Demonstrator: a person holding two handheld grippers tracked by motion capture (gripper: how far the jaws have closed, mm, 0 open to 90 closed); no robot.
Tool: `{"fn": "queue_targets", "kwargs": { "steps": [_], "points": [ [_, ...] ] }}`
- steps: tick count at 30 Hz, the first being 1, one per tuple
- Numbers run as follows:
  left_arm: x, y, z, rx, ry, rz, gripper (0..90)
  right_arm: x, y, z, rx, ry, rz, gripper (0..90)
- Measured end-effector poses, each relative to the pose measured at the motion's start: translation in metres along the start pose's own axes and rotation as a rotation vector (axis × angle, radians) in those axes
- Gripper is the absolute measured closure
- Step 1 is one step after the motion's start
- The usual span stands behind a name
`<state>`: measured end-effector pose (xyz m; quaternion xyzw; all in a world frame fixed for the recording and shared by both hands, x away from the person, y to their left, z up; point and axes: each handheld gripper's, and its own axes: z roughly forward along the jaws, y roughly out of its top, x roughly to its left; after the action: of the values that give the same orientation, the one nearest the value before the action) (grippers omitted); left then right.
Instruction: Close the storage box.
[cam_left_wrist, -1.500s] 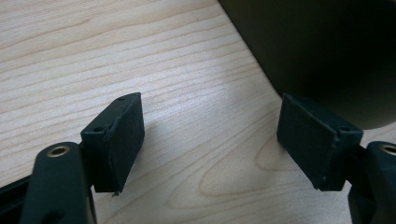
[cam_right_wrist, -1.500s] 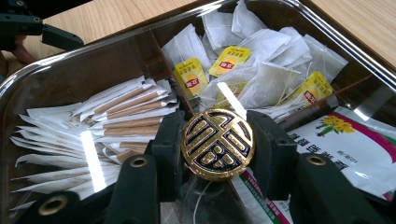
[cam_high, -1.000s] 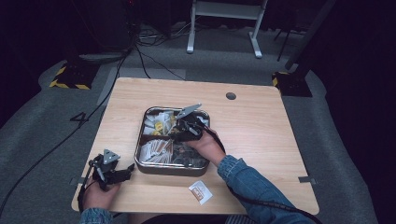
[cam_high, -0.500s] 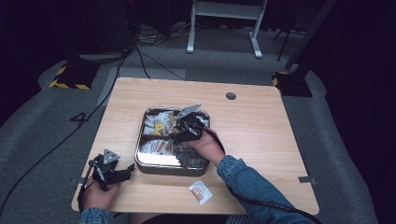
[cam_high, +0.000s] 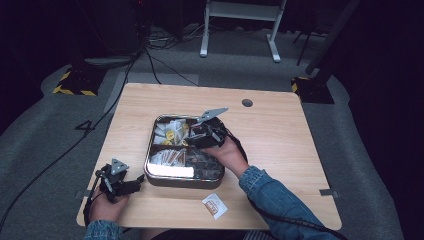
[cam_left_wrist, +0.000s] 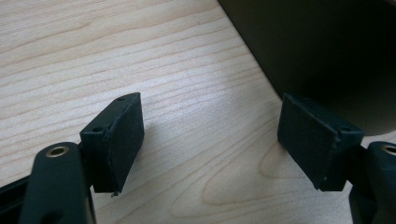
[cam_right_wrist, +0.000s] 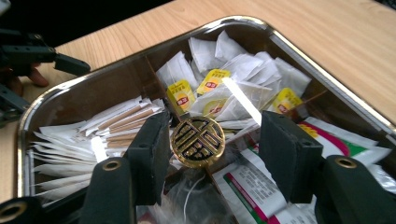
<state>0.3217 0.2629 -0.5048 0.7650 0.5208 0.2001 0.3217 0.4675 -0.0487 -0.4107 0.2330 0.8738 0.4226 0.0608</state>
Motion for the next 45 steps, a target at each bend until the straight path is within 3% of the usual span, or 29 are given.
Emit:
{"fn": "queue_targets", "kwargs": {
  "steps": [14,24,36,45],
  "points": [
    [0.001,0.002,0.002,0.011,-0.021,0.022,18.3,-0.024,-0.006,-0.07,-0.085,-0.05,0.068,42.3],
    [0.001,0.002,0.002,0.012,-0.02,0.022,17.9,-0.043,-0.026,-0.126,-0.135,-0.103,0.099,41.4],
    [0.001,0.002,0.002,0.012,-0.02,0.02,17.9,-0.056,-0.057,-0.163,-0.148,-0.147,0.148,39.5],
    [0.0,0.001,0.002,0.011,-0.017,0.018,17.9,-0.064,-0.083,-0.181,-0.149,-0.176,0.151,38.3]
  ]
}}
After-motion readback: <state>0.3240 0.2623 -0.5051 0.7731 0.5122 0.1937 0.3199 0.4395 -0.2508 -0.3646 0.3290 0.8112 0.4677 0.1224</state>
